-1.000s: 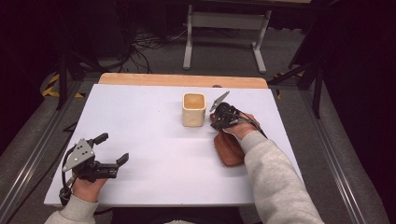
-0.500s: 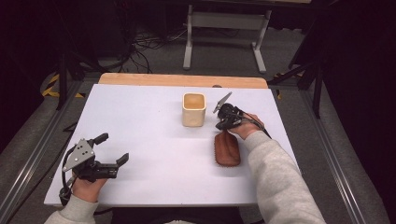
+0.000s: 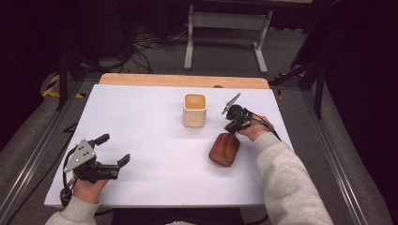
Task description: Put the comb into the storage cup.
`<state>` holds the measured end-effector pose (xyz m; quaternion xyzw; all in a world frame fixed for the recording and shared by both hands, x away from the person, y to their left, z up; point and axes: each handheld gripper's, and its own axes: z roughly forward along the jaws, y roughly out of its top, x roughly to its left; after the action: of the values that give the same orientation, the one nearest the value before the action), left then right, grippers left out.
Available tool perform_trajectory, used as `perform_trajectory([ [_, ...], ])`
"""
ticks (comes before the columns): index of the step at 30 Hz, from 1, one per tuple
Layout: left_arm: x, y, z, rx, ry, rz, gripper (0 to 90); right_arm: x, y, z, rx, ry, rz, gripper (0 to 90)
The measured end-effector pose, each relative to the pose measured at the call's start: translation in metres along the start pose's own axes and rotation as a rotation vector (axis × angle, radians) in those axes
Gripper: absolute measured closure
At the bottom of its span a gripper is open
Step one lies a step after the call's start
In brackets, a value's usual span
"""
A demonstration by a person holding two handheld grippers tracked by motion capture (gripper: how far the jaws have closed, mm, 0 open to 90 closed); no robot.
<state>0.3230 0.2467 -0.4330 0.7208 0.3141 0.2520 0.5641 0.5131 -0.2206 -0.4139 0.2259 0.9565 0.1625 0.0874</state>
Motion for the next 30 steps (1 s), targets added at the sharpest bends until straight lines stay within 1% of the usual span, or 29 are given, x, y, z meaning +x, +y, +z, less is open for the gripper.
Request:
perform_trajectory([
  [4,0.0,0.0,0.0,0.002,0.0,0.001,0.2,0.0,-0.006,-0.002,0.019,0.0,0.004,90.0],
  [6,0.0,0.0,0.0,0.003,0.0,0.002,0.1,0.0,-0.009,-0.004,0.027,0.004,0.015,90.0],
  [10,-0.001,0.0,0.001,0.003,-0.001,0.002,0.1,0.0,-0.017,-0.006,0.036,0.01,0.018,90.0],
  [11,-0.001,0.0,0.001,0.005,0.0,0.003,0.2,0.001,-0.018,-0.007,0.042,0.009,0.026,90.0],
  [19,-0.001,0.0,0.002,0.008,-0.003,0.004,0.2,0.003,-0.033,-0.014,0.045,0.017,0.032,90.0],
  [21,-0.001,0.0,0.002,0.006,-0.003,0.004,0.2,0.004,-0.037,-0.016,0.047,0.024,0.044,90.0],
  [22,-0.002,-0.001,0.002,0.006,-0.003,0.004,0.2,0.005,-0.039,-0.017,0.044,0.025,0.04,90.0],
  [23,-0.002,-0.001,0.002,0.006,-0.003,0.004,0.2,0.005,-0.04,-0.018,0.049,0.026,0.047,90.0],
  [30,-0.002,-0.001,0.002,0.009,-0.002,0.004,0.1,0.01,-0.047,-0.021,0.052,0.04,0.043,90.0],
])
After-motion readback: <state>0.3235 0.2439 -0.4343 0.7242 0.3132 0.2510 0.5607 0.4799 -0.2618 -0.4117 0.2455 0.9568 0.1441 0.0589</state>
